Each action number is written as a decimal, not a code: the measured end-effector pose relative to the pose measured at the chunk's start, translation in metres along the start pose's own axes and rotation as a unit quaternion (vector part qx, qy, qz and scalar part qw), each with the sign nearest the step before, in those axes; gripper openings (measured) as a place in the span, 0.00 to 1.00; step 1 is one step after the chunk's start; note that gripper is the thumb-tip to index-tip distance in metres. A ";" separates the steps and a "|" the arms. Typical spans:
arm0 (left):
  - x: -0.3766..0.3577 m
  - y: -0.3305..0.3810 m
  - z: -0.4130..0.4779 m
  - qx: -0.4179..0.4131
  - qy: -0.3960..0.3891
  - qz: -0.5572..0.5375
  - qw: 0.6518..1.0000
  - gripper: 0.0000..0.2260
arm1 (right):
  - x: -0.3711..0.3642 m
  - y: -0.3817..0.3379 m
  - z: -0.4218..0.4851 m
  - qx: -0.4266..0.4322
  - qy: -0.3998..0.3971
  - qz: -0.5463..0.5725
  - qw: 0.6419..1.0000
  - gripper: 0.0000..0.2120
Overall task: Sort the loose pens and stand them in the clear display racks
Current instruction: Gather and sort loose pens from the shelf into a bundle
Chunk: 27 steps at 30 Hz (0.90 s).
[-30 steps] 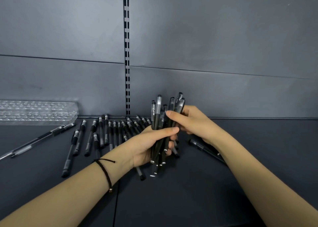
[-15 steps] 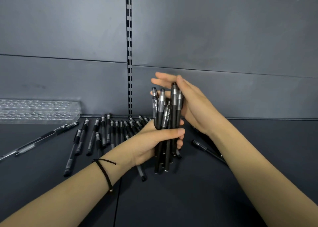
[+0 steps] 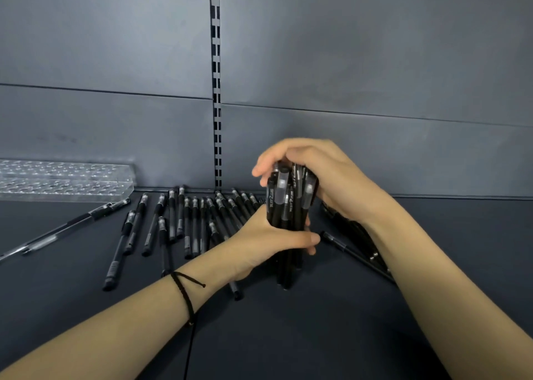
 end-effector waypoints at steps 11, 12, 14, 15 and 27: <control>0.000 -0.009 0.005 0.040 0.008 -0.115 0.993 0.06 | 0.039 0.063 -0.020 -0.129 0.124 -0.001 0.984 0.13; 0.002 -0.010 0.006 0.042 0.015 -0.140 0.989 0.06 | 0.043 0.073 -0.024 -0.168 0.122 -0.056 0.977 0.12; 0.003 -0.011 0.009 0.046 0.033 -0.166 0.984 0.08 | 0.047 0.089 -0.034 -0.225 0.045 -0.199 0.953 0.08; 0.004 -0.012 0.010 0.048 0.042 -0.174 0.983 0.09 | 0.047 0.093 -0.039 -0.242 -0.011 -0.265 0.933 0.09; -0.001 -0.012 0.010 0.076 0.085 -0.163 0.980 0.03 | 0.046 0.083 -0.043 -0.285 -0.014 -0.124 0.950 0.04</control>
Point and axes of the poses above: each hand's wrist, its own z-axis towards the middle knuckle, its own x-axis out of the back of the hand, y = z × x, the point moved 2 cm from there along z, towards the middle knuckle, and after that the axes turned 14 degrees about -z, right-handed, at the moved point
